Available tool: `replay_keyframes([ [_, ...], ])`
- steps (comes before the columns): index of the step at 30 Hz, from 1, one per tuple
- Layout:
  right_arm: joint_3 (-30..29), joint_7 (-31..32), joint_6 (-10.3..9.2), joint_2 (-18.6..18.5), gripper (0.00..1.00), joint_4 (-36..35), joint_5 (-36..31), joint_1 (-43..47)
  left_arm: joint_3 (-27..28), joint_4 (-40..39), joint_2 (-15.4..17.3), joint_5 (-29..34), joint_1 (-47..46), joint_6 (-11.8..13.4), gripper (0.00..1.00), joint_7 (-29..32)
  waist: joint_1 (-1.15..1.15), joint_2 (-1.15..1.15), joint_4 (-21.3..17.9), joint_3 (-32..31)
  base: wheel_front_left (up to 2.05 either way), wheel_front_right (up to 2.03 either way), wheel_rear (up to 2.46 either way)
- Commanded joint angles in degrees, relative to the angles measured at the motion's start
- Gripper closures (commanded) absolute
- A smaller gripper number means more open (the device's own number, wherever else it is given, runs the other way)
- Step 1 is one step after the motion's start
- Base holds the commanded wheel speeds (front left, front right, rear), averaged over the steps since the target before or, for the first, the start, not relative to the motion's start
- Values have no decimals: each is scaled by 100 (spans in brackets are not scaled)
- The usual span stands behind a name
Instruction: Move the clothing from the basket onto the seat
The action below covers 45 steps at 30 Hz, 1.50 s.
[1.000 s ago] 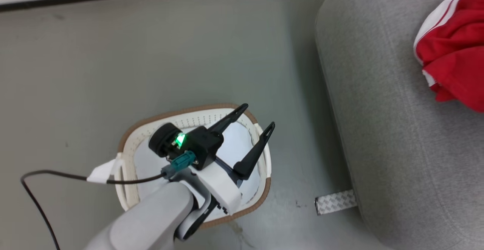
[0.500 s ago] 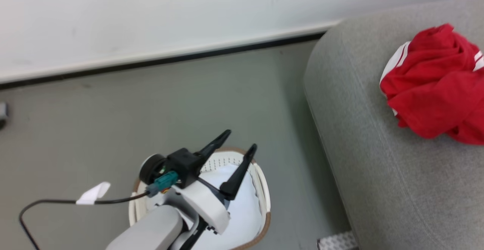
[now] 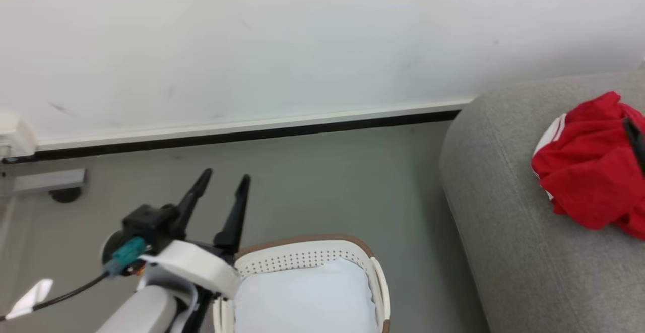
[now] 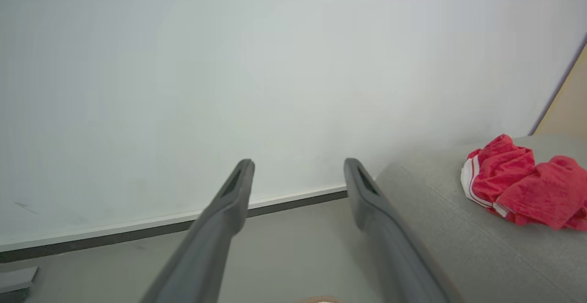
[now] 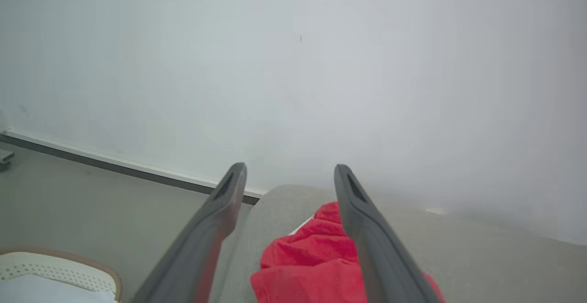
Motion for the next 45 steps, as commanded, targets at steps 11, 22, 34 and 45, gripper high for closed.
replay_keyframes([
  [11,-1269,-1120,-14,1631,0,-262,-732,1401,1570,-321,-219,568,1164,-115,0,-1,1,0,458,-341,0,0,0],
  [22,-2287,-1293,-14,3133,0,-977,-2017,2559,2920,-333,-1170,1372,1996,-707,0,-1,1,0,631,-378,0,0,0],
  [34,-2385,-1296,-14,3639,0,-1111,-2466,2971,3536,-52,-1861,2311,2220,-1460,0,-1,1,0,584,-323,0,0,0],
  [45,-2332,-1297,-14,3751,0,-1023,-2482,2889,3727,38,-2026,2556,2118,-1689,0,-2,1,0,516,-302,0,0,0],
])
